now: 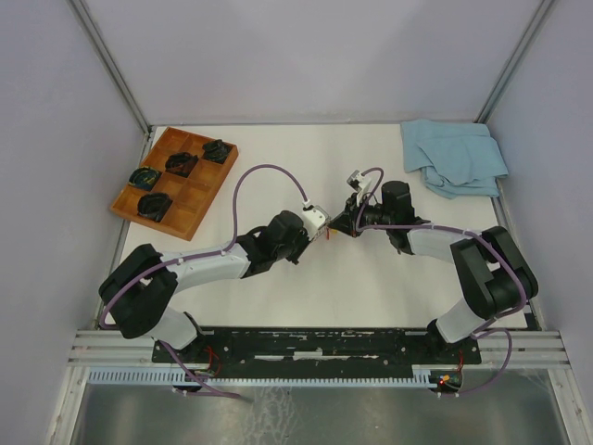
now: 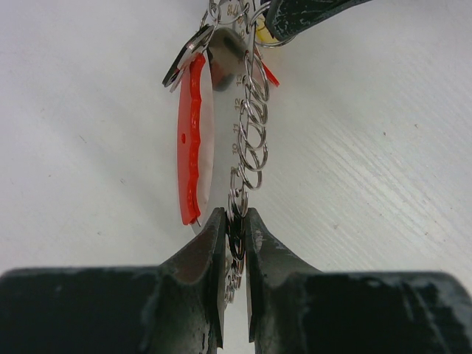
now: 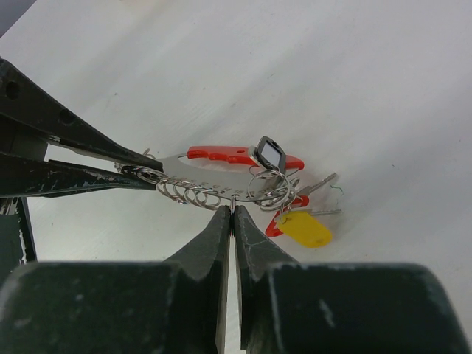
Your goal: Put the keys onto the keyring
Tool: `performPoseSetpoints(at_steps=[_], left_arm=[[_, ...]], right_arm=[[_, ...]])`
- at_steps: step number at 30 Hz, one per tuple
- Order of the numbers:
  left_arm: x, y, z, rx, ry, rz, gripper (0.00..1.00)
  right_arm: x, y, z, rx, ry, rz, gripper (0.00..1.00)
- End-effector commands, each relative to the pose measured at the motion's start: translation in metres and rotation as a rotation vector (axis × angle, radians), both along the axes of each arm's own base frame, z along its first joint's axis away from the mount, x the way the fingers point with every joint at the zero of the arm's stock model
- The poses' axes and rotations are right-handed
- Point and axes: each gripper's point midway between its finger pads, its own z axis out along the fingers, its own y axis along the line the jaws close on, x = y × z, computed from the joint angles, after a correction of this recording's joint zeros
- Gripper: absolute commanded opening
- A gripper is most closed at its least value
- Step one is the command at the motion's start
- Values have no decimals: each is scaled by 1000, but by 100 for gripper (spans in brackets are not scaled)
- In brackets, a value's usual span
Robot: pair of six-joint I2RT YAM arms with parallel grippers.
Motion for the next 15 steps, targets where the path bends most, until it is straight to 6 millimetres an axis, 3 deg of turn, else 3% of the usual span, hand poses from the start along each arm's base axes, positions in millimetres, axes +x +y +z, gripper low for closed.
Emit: performPoseSetpoints(at_steps=[1, 6, 15], left_arm=[[-13, 2, -10, 23, 51, -32, 3], [-13, 3, -10, 23, 53, -30, 3], [-16, 0, -8, 1, 85, -16, 3]], right_arm=[[5, 7, 24, 37, -64, 32, 11], [6, 5, 22, 18, -59, 22, 1], [5, 3, 42, 1, -108, 12, 1]])
